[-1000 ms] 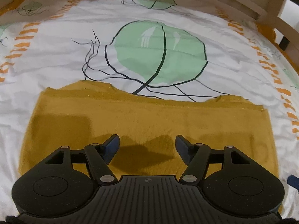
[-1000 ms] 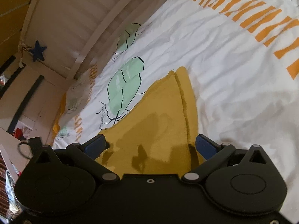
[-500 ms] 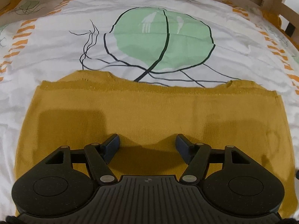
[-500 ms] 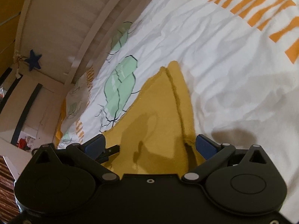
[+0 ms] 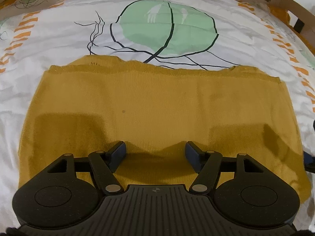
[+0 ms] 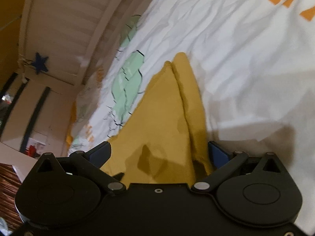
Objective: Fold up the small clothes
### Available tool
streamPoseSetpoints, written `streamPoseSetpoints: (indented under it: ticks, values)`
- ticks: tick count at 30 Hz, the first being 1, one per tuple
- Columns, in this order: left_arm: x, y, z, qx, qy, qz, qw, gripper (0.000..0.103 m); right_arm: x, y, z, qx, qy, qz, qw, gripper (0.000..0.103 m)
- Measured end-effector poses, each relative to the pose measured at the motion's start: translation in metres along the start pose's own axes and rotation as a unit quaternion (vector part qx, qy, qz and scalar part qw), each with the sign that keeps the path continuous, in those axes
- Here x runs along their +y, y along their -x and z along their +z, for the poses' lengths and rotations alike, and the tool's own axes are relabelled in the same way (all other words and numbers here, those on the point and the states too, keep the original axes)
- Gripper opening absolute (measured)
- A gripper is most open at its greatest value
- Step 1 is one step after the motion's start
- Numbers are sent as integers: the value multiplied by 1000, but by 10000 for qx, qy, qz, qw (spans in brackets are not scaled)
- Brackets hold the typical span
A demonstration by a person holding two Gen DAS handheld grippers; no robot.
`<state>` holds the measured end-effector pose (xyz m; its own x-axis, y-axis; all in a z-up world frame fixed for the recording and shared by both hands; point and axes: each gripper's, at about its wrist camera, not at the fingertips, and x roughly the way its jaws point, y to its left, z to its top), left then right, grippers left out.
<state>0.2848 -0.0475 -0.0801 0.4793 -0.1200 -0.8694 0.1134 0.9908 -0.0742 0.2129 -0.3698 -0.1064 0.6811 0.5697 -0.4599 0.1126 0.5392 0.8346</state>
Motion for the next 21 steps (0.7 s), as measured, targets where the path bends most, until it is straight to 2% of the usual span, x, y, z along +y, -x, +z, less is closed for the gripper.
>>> streamPoseSetpoints:
  ticks: [5, 10, 17, 21]
  values:
    - [-3, -3, 1, 14, -83, 53, 10000, 68, -5, -6, 3, -126, -42, 370, 9992, 103]
    - [-4, 3, -2, -18, -80, 61, 9999, 68, -2, -7, 1, -159, 118, 403, 9990, 103]
    - [7, 27, -37, 174, 85, -392, 9990, 68, 0, -6, 0, -151, 204, 393, 9989, 103]
    - [9, 38, -56, 141, -190, -485, 9985, 68, 1, -7, -2, -173, 265, 380, 9988, 103]
